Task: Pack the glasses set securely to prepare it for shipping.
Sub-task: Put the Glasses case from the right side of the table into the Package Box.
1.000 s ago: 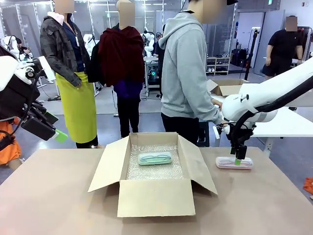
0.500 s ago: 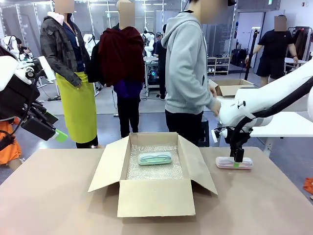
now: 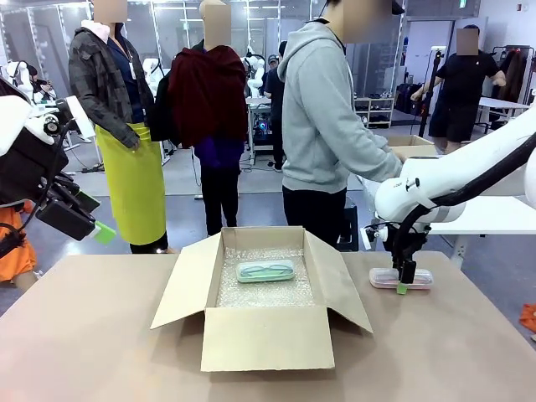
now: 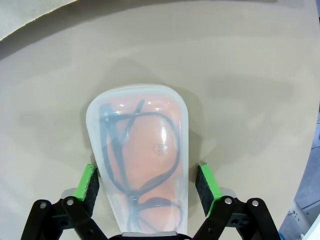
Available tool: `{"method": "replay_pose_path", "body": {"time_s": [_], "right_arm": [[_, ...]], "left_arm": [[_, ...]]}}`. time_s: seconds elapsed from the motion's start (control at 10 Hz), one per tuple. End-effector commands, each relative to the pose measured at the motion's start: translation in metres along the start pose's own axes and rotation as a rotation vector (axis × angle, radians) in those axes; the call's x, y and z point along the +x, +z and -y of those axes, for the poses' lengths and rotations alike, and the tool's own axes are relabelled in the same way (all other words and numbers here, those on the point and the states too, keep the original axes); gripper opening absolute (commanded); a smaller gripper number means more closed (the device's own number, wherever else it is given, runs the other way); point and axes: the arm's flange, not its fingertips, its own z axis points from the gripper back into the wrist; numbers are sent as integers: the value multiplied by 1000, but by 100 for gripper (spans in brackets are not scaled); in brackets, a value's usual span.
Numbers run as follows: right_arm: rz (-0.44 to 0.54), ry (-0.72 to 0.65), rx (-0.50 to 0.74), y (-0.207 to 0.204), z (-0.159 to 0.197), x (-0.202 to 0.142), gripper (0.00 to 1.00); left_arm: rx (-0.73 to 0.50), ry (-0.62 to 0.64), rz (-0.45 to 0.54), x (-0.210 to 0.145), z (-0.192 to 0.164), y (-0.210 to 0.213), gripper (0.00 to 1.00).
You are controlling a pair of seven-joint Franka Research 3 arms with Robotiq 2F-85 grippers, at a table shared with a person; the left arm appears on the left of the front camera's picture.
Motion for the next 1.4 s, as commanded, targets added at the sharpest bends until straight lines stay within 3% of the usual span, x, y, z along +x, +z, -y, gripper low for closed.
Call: {"method": "replay_pose_path", "body": {"time_s": [0.0, 0.1, 0.2, 0.3, 0.4, 0.8, 1.0, 1.3], "right_arm": [[11, 20, -13, -1, -1, -4, 78], [9, 22, -15, 1, -1, -4, 67], [2, 26, -15, 3, -1, -4, 77], [-8, 29, -14, 7, 0, -2, 47], [-21, 33, -10, 15, -2, -2, 57], [-59, 81, -11, 97, -43, 1, 57], [-74, 79, -19, 116, -65, 2, 57], [-19, 47, -31, 131, -89, 1, 57]], "left_arm": [[0, -8, 3, -1, -1, 1, 100], [0, -8, 3, -1, -1, 1, 100], [0, -8, 3, -1, -1, 1, 100], [0, -8, 3, -1, -1, 1, 100], [0, -8, 3, -1, -1, 1, 100], [0, -8, 3, -1, -1, 1, 100], [0, -8, 3, -1, -1, 1, 100], [0, -8, 3, -1, -1, 1, 100]]}}
